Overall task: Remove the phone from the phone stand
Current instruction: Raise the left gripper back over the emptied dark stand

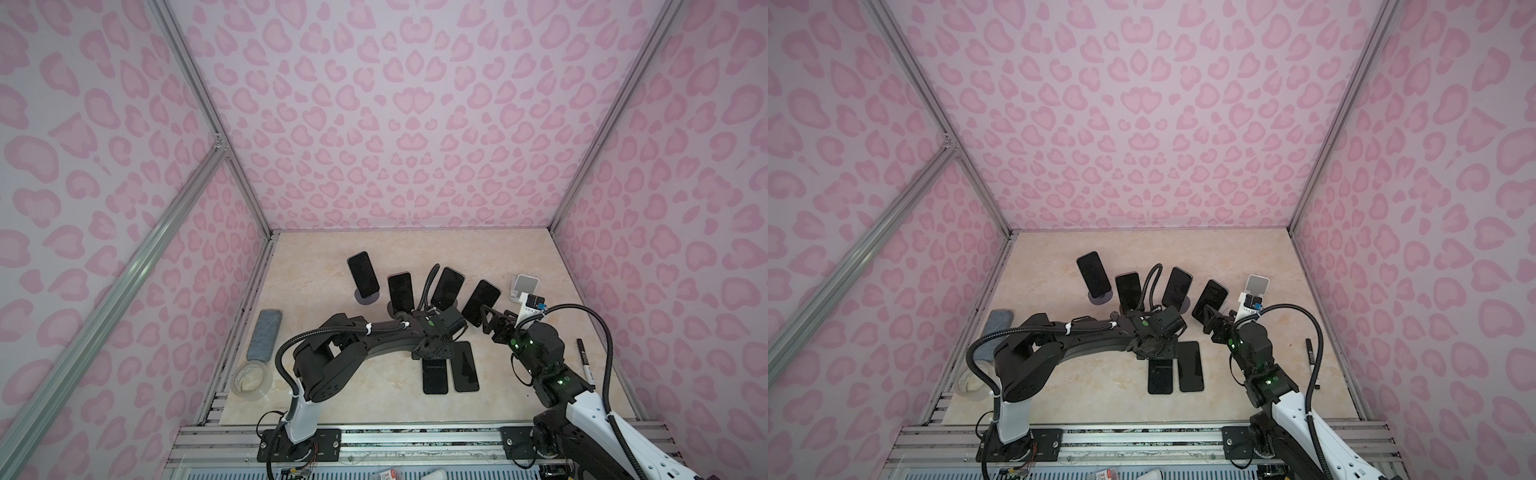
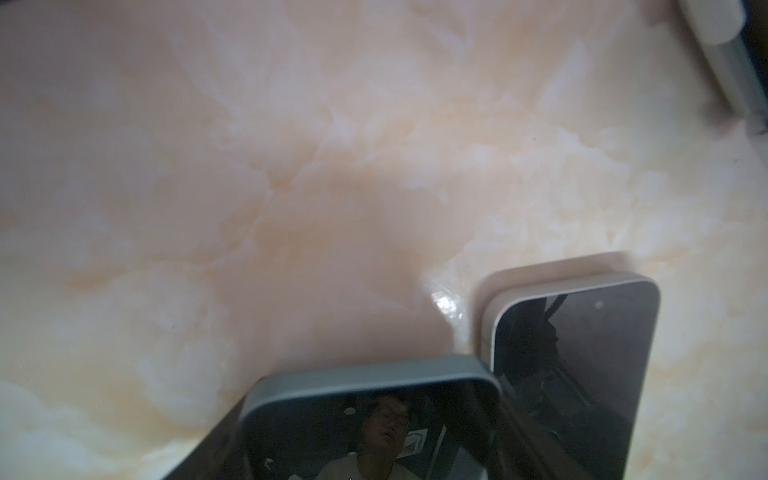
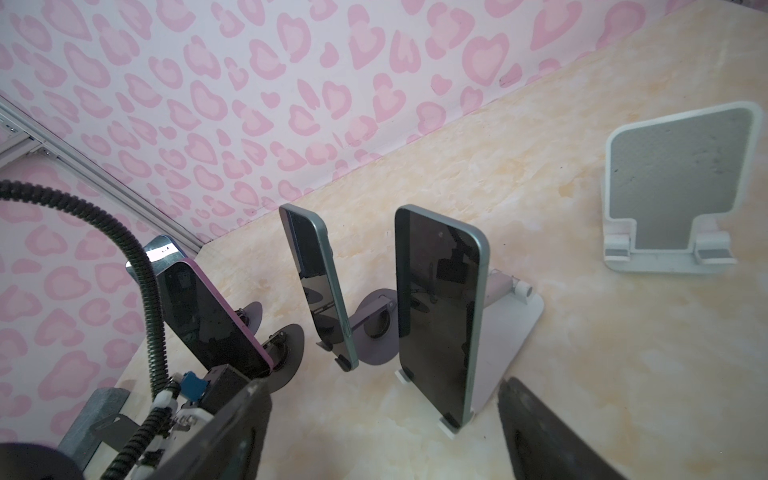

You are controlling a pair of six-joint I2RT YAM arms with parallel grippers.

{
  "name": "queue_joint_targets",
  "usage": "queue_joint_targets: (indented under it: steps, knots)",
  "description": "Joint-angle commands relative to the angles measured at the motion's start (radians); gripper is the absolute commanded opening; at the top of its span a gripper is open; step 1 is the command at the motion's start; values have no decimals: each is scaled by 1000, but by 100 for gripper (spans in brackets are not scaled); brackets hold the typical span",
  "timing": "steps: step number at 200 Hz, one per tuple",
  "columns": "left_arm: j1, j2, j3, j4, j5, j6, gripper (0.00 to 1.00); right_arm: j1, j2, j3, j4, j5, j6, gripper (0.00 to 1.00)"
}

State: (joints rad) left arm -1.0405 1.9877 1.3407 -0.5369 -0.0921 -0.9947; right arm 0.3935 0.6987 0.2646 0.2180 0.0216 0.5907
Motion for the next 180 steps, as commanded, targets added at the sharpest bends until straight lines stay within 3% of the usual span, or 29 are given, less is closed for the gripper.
queue_joint_targets:
  steps: [1,58,141,180]
  knots:
    - [0,22,-5,15,44,-26,69,2,4,5,12,-2,-4,88]
    - [1,26,-11,19,52,-37,71,2,6,12,-2,4,-9,88]
    - [0,31,-3,11,55,-41,83,3,13,20,-9,0,-12,89]
    - [1,12,-2,2,45,-34,82,2,11,19,-12,1,-14,89]
